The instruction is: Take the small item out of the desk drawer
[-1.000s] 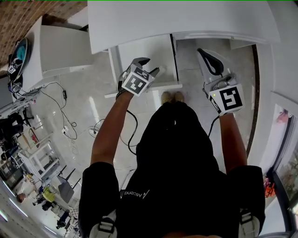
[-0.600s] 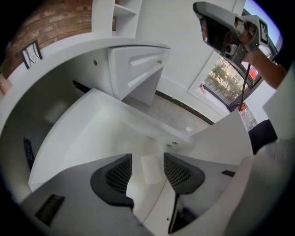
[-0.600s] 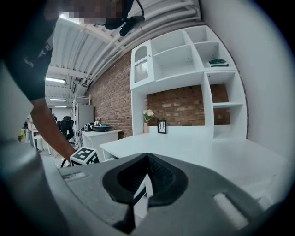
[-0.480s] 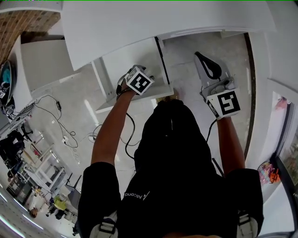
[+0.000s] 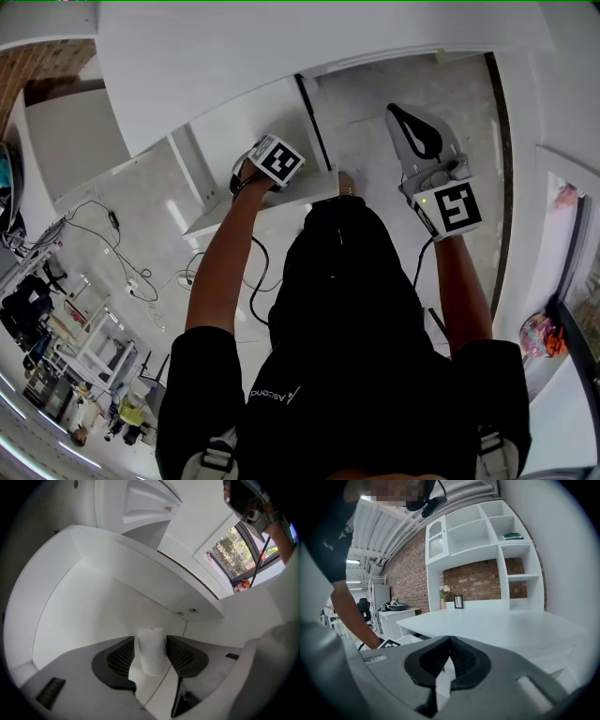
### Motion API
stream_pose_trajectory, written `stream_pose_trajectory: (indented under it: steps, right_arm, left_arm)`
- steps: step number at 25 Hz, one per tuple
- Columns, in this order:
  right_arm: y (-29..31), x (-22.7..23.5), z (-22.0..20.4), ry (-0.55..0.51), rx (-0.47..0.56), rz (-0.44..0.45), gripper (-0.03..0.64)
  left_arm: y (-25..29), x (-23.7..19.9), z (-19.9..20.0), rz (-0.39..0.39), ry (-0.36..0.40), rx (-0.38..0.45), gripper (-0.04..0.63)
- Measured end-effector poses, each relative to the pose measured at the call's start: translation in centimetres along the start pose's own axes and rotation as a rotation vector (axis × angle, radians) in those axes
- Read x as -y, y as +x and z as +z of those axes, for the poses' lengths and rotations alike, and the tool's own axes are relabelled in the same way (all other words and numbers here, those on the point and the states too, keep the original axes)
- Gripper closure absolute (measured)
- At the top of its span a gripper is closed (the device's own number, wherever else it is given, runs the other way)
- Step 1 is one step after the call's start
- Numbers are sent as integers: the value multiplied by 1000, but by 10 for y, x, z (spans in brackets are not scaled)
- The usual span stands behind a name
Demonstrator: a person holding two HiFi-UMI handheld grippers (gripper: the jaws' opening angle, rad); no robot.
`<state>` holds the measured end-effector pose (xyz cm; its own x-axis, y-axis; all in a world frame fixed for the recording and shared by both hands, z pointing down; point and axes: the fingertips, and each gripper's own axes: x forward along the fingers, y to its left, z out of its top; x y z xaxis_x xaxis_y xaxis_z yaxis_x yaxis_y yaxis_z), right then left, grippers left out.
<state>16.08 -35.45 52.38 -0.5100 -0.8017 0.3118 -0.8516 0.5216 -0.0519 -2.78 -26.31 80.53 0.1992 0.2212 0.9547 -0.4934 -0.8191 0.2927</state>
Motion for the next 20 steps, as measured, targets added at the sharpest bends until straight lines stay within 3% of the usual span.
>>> stream_pose_trajectory:
  steps: [10, 15, 20]
  right_arm:
    - [-3, 1, -7, 14, -5, 5, 617]
    - [-3, -10, 2, 6, 8, 18, 615]
    - [-2, -25, 22, -14, 38, 32, 617]
  left_arm:
    - [-1, -3, 0, 12, -28, 15, 422]
    - [-34, -5, 9, 51, -37, 112, 421]
    - [-88, -9, 23, 131, -48, 268, 420]
